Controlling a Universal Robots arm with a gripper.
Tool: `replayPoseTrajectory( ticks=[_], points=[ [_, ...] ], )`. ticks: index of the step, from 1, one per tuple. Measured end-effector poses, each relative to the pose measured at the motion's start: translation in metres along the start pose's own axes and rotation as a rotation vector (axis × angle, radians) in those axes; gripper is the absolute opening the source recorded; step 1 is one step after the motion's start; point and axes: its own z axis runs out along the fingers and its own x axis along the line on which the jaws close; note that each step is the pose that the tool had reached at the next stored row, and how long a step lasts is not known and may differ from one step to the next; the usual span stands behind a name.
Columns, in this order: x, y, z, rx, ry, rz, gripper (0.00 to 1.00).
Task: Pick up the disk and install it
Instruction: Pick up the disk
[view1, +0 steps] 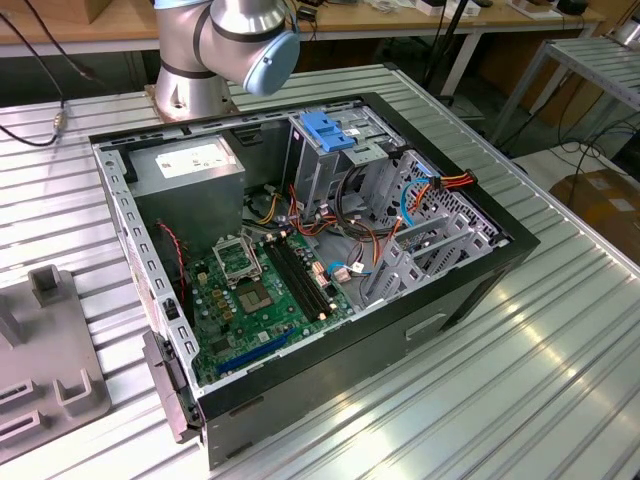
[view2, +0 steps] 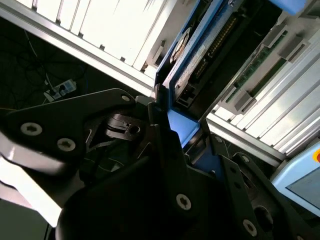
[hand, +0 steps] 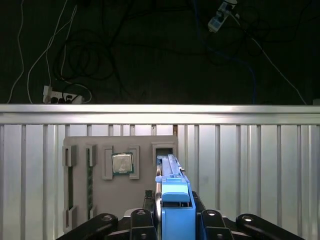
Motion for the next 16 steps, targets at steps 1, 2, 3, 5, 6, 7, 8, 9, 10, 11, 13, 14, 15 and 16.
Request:
replayPoseTrajectory(
  ticks=[1, 2, 3, 5, 6, 7, 8, 9, 10, 11, 13, 14, 15, 16],
  points=[
    [0.0000, 0.0000, -0.0018, 0.0000, 0.0000, 0.000, 0.37],
    [-0.0001, 0.0001, -0.0039, -0.0001, 0.0001, 0.000, 0.37],
    [-0.0001, 0.0001, -0.0062, -0.0001, 0.0001, 0.000, 0.37],
    [-0.0003, 0.0001, -0.0109, -0.0001, 0.0000, 0.000, 0.37],
    [-0.0003, 0.0002, -0.0123, 0.0000, 0.0000, 0.000, 0.37],
    [-0.0003, 0.0002, -0.0149, -0.0001, 0.0000, 0.000, 0.37],
    [-0.0004, 0.0002, -0.0181, -0.0001, 0.0000, 0.000, 0.37],
    [-0.0005, 0.0003, -0.0202, 0.0000, 0.0000, 0.000, 0.37],
    [-0.0005, 0.0003, -0.0225, 0.0000, 0.0000, 0.000, 0.37],
    [-0.0006, 0.0003, -0.0254, 0.0000, 0.0000, 0.000, 0.37],
    [-0.0007, 0.0003, -0.0302, 0.0000, 0.0000, 0.000, 0.37],
    [-0.0007, 0.0003, -0.0322, 0.0000, 0.0000, 0.000, 0.37],
    [-0.0008, 0.0003, -0.0359, 0.0000, 0.0000, 0.000, 0.37],
    [-0.0009, 0.0004, -0.0384, 0.0000, 0.0000, 0.000, 0.37]
  ],
)
